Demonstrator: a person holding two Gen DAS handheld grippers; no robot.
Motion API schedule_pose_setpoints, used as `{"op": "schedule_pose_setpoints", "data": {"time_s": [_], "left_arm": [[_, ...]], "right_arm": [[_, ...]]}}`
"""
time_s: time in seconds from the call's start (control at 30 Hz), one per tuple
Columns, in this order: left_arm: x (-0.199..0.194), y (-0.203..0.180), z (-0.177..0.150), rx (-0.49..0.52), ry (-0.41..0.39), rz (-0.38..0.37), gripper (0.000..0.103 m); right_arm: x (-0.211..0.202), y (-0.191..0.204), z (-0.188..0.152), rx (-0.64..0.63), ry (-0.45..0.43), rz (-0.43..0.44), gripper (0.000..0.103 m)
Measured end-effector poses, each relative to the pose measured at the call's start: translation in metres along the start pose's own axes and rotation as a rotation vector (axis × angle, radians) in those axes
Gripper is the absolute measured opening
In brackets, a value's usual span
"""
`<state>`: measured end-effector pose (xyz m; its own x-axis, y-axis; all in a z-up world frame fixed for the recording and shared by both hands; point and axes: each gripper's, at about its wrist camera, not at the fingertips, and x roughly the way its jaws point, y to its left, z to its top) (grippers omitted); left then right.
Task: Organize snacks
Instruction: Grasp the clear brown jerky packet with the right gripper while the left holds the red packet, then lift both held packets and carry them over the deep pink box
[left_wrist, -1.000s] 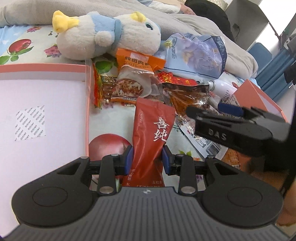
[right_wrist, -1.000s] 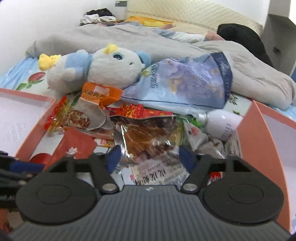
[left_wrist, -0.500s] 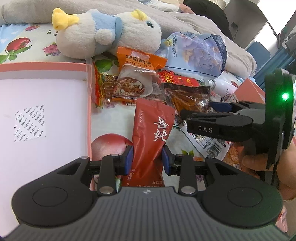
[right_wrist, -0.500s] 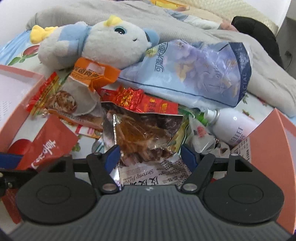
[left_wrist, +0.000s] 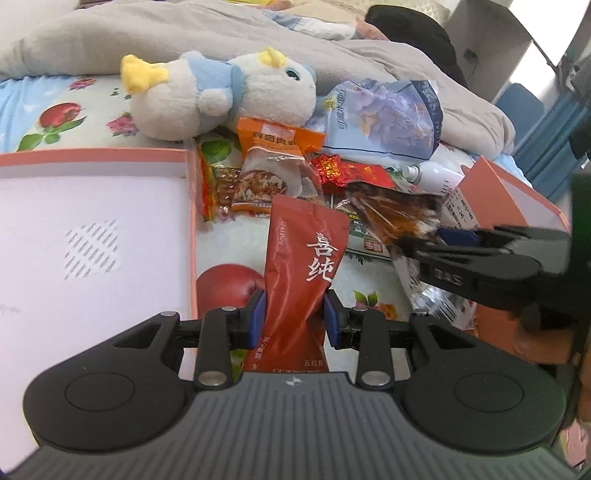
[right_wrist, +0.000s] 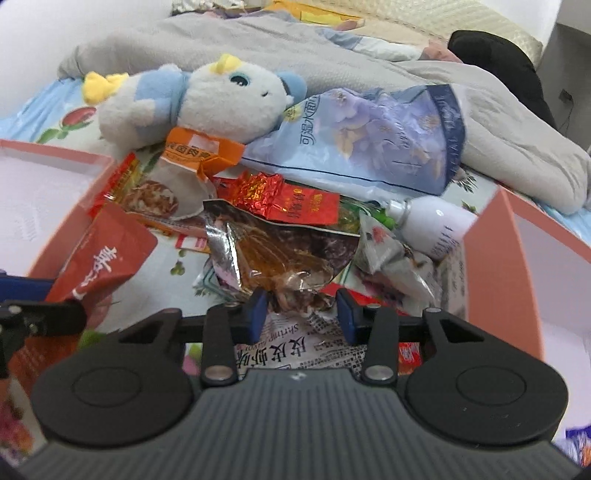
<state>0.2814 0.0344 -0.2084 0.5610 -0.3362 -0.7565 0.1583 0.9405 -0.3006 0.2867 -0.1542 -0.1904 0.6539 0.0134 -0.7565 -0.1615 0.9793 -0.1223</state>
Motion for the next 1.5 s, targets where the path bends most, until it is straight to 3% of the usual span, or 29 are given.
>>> {"op": "schedule_pose_setpoints", "data": {"time_s": [0.37, 0.8, 1.03, 1.5], "left_arm": [[-0.039, -0.011, -0.024, -0.074, -0.037, 0.03, 0.038], [-0.075, -0.029, -0.068, -0.106, 0.012, 0.019, 0.038], [-0.088, -0.043, -0.056, -0.075, 0.008, 0.041, 0.038], [-0.122, -0.074, -0.009, -0.066, -0.091, 0.013, 0.038]], "right_arm": [[-0.065, -0.002, -0.034, 0.108, 0.003, 0.078, 0.044], [-0.117, 0.002, -0.079, 0.209, 0.018, 0.145, 0.044], [-0.133, -0.001, -0.067, 0.196, 0.008, 0.15, 0.044], [-0.184, -0.044, -0.04, 0.279, -0.123, 0.136, 0.044]]}}
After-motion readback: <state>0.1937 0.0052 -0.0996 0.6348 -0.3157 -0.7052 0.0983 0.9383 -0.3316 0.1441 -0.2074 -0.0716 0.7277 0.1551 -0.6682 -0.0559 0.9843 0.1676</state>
